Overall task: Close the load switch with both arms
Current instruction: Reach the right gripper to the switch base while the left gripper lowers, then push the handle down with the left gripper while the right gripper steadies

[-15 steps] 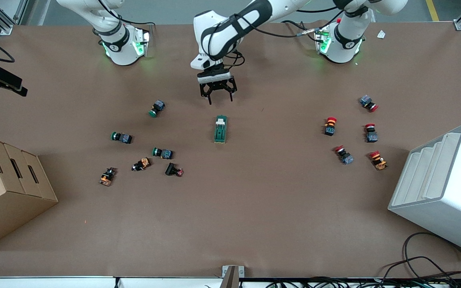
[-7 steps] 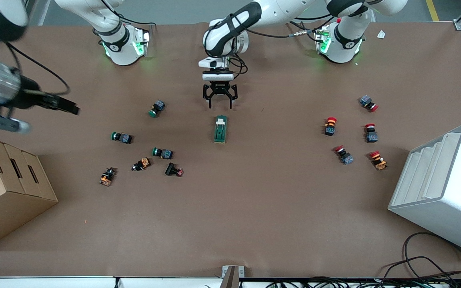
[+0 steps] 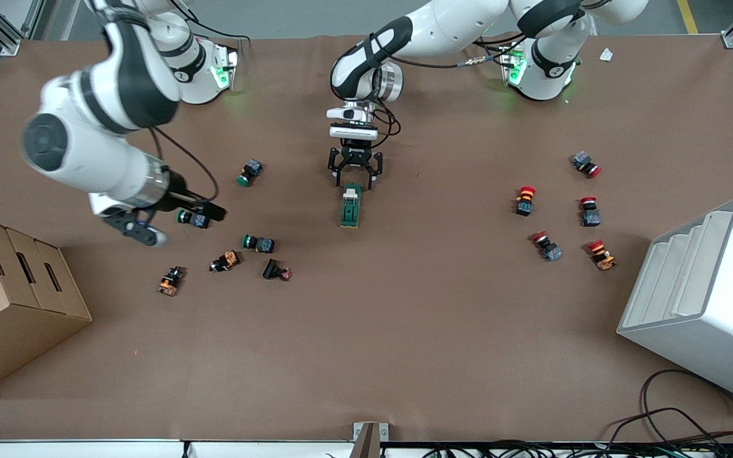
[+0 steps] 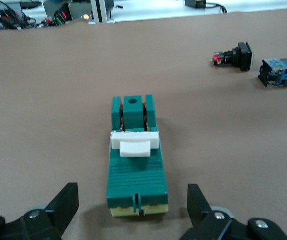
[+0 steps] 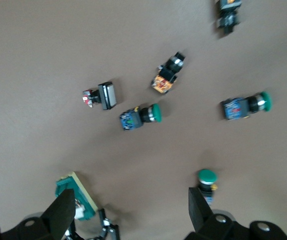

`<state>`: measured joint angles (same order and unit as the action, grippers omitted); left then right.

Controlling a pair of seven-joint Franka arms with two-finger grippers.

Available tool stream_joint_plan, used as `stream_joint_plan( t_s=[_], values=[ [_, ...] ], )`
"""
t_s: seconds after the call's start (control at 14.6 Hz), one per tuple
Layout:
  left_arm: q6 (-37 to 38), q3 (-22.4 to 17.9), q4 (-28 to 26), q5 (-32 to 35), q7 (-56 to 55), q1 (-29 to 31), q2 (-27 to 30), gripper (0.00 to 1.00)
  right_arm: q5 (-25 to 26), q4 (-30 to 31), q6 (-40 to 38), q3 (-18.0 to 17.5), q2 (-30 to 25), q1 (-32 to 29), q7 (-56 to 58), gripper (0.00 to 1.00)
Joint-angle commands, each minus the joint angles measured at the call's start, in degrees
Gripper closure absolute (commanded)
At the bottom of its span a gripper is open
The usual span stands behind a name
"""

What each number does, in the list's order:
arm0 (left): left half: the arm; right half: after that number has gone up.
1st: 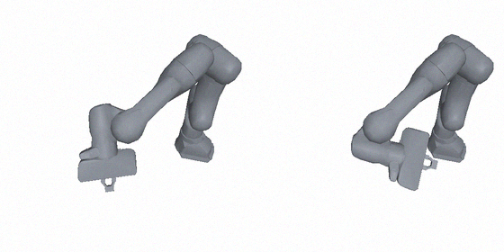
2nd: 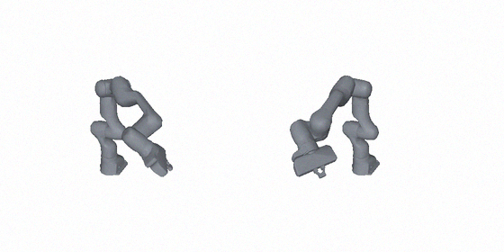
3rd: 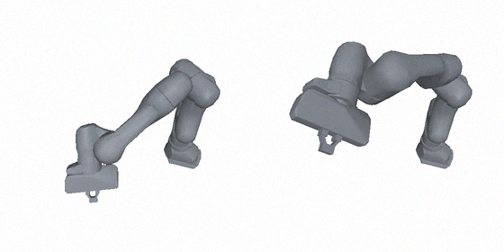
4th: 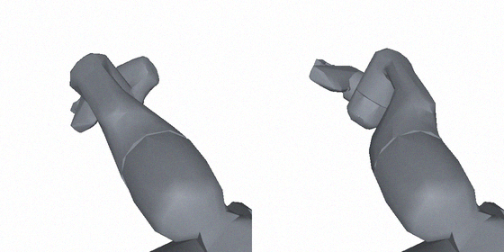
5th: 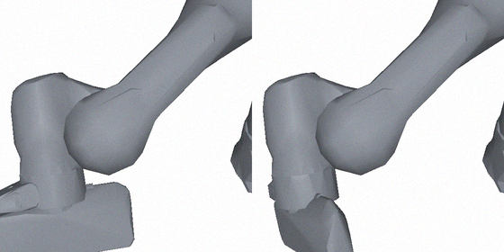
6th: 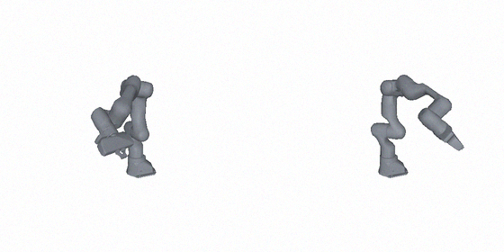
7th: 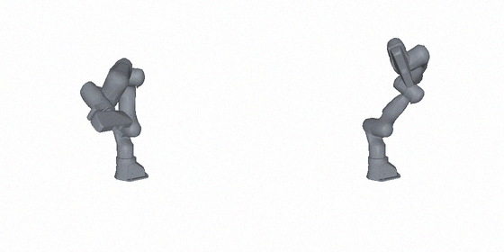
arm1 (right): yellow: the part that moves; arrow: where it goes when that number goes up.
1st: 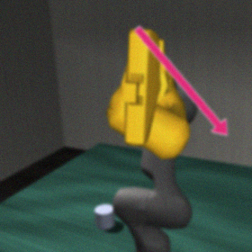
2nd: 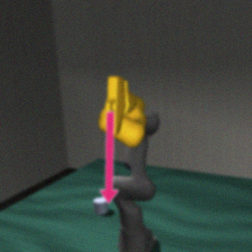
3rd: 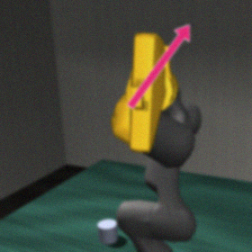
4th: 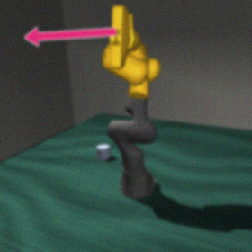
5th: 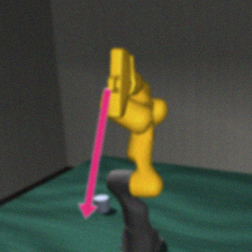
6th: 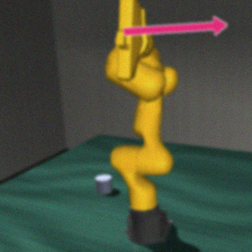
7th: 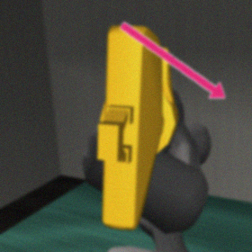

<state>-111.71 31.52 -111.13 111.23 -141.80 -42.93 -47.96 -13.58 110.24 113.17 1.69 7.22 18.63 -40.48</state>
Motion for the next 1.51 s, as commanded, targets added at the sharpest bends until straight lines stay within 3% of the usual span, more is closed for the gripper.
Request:
stream_joint_plan(
  t_s=[0.0,0.27,0.62,0.96,1.3,1.44],
  values=[
    [3.51,-0.32,0.39,2.24,-3.64,-2.33,-1.34,0.04,-1.71,6.03,8.44,0.42,-1.25,6.22,-8.35,0.00],
    [7.99,-0.50,0.65,2.24,-8.66,-5.23,-3.79,0.03,-6.27,6.48,18.28,0.42,3.31,15.01,-18.20,0.00],
    [11.34,-2.94,0.74,2.24,-9.02,-8.13,-6.09,0.03,-6.54,7.35,28.66,0.42,9.56,23.54,-21.57,0.00],
    [11.43,-5.15,1.26,2.24,-9.11,-9.46,-6.35,0.02,-10.05,9.37,39.55,0.42,14.74,29.08,-21.65,0.00],
    [11.34,-6.73,2.05,3.20,-9.11,-9.89,-6.44,0.02,-10.50,11.13,45.46,0.42,18.00,32.25,-21.65,0.00],
    [11.43,-7.52,2.75,4.34,-9.11,-9.90,-7.31,0.02,-13.47,11.66,47.13,0.42,18.44,34.18,-21.65,0.00]
  ],
)
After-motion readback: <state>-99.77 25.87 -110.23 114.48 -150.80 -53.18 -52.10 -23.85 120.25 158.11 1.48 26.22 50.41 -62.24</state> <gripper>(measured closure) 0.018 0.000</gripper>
